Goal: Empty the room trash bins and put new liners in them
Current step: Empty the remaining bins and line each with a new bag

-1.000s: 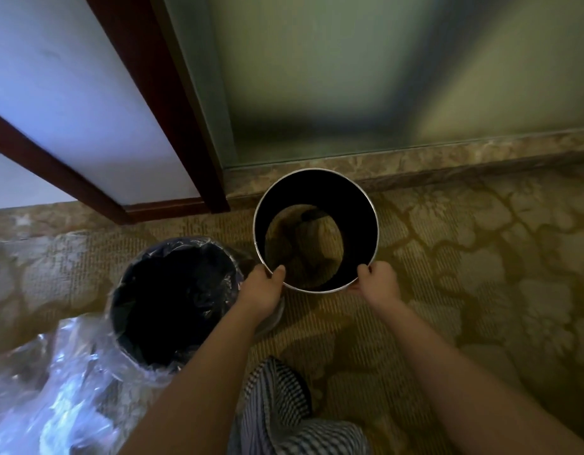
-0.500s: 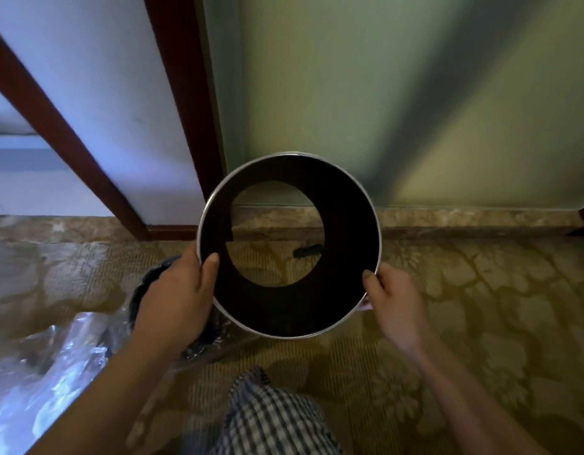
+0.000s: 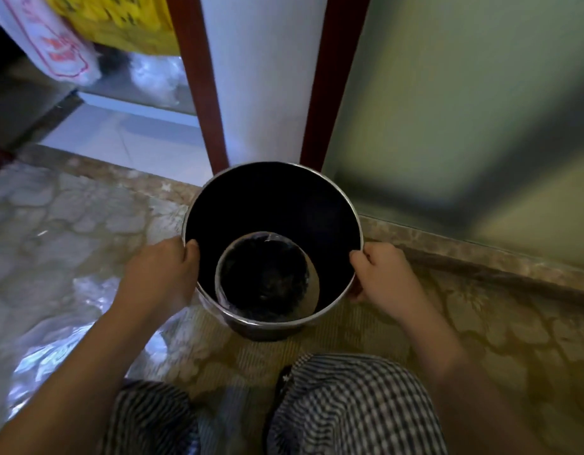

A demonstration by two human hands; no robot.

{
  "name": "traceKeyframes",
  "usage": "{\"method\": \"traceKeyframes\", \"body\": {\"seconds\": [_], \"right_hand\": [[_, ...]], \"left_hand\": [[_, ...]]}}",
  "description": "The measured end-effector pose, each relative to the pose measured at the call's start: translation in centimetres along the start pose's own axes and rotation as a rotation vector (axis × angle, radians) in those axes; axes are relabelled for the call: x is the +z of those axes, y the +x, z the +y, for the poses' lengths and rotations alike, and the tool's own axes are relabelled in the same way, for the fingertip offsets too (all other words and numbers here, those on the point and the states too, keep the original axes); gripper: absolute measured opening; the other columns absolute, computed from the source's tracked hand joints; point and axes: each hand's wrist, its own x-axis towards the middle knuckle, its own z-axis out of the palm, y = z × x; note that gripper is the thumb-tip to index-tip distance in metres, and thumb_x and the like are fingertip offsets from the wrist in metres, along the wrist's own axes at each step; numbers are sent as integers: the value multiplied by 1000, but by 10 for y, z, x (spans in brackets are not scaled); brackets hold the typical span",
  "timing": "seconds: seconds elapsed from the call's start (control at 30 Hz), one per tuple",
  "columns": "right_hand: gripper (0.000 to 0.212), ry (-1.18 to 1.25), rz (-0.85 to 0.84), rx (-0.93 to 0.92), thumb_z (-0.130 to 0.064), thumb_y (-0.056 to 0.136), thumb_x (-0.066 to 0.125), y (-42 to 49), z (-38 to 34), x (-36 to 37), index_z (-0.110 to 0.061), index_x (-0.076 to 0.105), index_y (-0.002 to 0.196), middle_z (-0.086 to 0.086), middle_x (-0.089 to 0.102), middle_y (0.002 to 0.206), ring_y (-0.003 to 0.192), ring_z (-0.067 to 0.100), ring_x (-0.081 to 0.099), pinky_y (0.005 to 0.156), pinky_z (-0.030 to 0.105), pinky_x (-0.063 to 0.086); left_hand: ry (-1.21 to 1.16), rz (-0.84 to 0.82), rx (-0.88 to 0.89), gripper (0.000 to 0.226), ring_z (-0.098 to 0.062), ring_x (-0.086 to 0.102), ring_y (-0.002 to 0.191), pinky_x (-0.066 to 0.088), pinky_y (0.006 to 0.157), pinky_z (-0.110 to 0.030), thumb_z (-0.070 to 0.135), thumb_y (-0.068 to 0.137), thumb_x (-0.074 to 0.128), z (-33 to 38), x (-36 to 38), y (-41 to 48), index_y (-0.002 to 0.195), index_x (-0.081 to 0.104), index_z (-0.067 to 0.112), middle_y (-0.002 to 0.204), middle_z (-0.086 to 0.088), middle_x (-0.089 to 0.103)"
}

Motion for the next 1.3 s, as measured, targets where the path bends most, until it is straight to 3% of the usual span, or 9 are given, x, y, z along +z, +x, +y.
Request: {"method": "traceKeyframes", "body": {"seconds": [0.1,0.2,0.37,0.53,0.73,0.87,1.0,1.13,1.3], "right_hand": [[37,-53,-18,-1,-19,95,45,12,-3,18,-9,54,61,9,63,58,56,25,64,59,43,55],[36,-81,-18,-3,-20,96,44,18,-1,34,-7,56,64,9,64,60,58,26,64,63,46,55],[37,-65,50,-7,-19,97,44,26,5,49,-8,56,64,8,63,59,54,22,65,57,46,57],[39,-152,104,-47,-18,98,43,37,4,54,-10,52,61,5,59,56,53,18,61,51,32,47],[41,-253,127,-69,-20,97,41,46,1,59,-11,45,58,6,53,59,62,27,51,59,34,34],[41,-273,149,-72,-24,95,39,53,0,60,-2,52,63,21,63,70,72,35,59,70,40,46],[51,-284,125,-65,-36,85,32,60,-3,59,1,58,64,22,64,68,71,37,61,75,45,51],[43,-279,130,-58,-26,93,38,63,0,59,1,57,65,21,64,68,69,37,61,75,45,52],[41,-265,152,-58,-24,93,38,61,4,58,0,54,63,21,63,65,64,37,61,70,47,52]], "left_hand": [[-7,-38,-77,33,-43,55,98,38,76,-39,23,102,29,-19,10,10,86,49,3,100,-27,57],[-43,-82,-70,37,-41,56,94,36,73,-38,25,102,30,-35,22,19,72,45,8,90,-25,56],[-100,-64,-61,41,-28,44,71,31,67,-34,30,102,30,-48,33,33,69,46,10,63,-3,42],[-157,-40,-43,39,-28,42,67,32,65,-35,30,101,31,-54,42,40,71,44,9,62,-4,41],[-170,-39,-60,43,-28,41,68,30,65,-35,30,102,31,-53,44,42,64,38,11,61,-4,38],[-177,-42,-57,44,-29,42,69,31,66,-35,30,102,30,-53,42,45,64,40,10,64,-8,41],[-185,-46,-63,45,-30,44,68,32,66,-34,31,102,30,-55,43,49,68,45,6,64,-8,43],[-175,-29,-53,45,-32,45,71,30,65,-35,30,102,29,-55,43,53,63,40,9,62,-7,40],[-134,-6,-26,43,-32,45,72,33,67,-36,33,101,28,-55,47,56,76,47,3,75,-15,48]]}}
